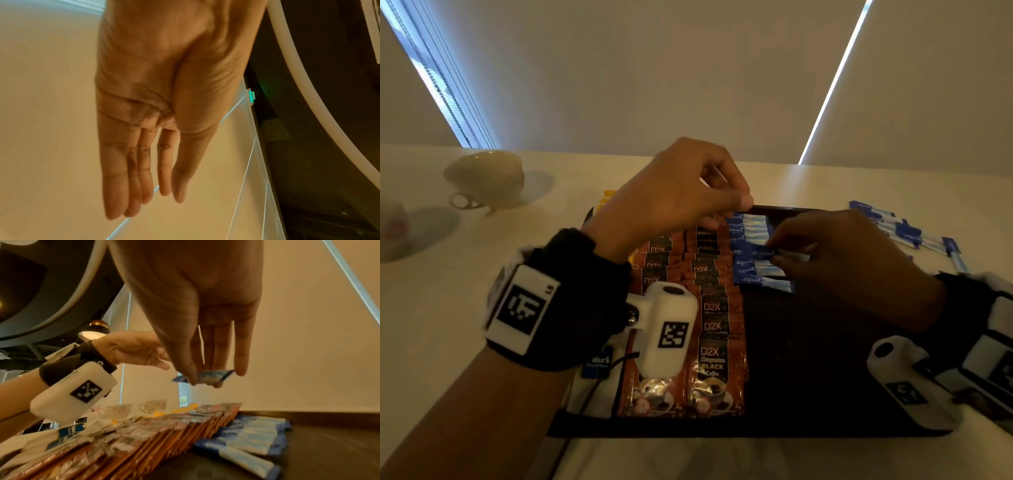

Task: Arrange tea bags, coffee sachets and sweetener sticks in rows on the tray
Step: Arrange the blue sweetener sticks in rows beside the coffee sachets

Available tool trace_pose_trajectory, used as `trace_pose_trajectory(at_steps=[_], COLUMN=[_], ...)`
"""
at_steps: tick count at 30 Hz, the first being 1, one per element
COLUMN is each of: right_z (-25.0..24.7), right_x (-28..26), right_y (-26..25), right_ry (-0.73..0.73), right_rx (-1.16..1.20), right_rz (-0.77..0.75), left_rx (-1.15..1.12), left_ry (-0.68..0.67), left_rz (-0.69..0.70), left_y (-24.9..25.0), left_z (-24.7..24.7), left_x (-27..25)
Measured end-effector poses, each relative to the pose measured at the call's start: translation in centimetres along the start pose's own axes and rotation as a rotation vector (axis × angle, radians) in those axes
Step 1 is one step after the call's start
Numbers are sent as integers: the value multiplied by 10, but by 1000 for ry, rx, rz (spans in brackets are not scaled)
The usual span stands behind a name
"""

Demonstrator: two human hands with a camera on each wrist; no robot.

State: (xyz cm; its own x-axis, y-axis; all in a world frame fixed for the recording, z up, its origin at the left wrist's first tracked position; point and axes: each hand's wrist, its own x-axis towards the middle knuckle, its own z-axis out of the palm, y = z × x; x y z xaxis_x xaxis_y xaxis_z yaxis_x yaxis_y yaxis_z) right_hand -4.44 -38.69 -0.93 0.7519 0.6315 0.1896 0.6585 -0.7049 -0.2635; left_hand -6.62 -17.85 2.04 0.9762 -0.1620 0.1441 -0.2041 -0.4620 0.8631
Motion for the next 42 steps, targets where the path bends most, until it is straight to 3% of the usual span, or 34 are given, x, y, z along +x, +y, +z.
trace_pose_trajectory(at_steps=[4,7,21,42], right_z=[10,18,25,28], right_x=[2,10,18,15], right_y=[7,5,-2,14], right_ry=[-352,-439,-486,-435], right_rx=[-163,-211,-217,-166], right_rz=[116,138,101,40], left_rx=[0,-18,14,29], left_ry=[102,124,122,122], left_rz=[26,27,37,44], left_y=[2,2,2,1], left_z=[-21,-28,-33,-31], left_x=[-3,-5,-4,-3])
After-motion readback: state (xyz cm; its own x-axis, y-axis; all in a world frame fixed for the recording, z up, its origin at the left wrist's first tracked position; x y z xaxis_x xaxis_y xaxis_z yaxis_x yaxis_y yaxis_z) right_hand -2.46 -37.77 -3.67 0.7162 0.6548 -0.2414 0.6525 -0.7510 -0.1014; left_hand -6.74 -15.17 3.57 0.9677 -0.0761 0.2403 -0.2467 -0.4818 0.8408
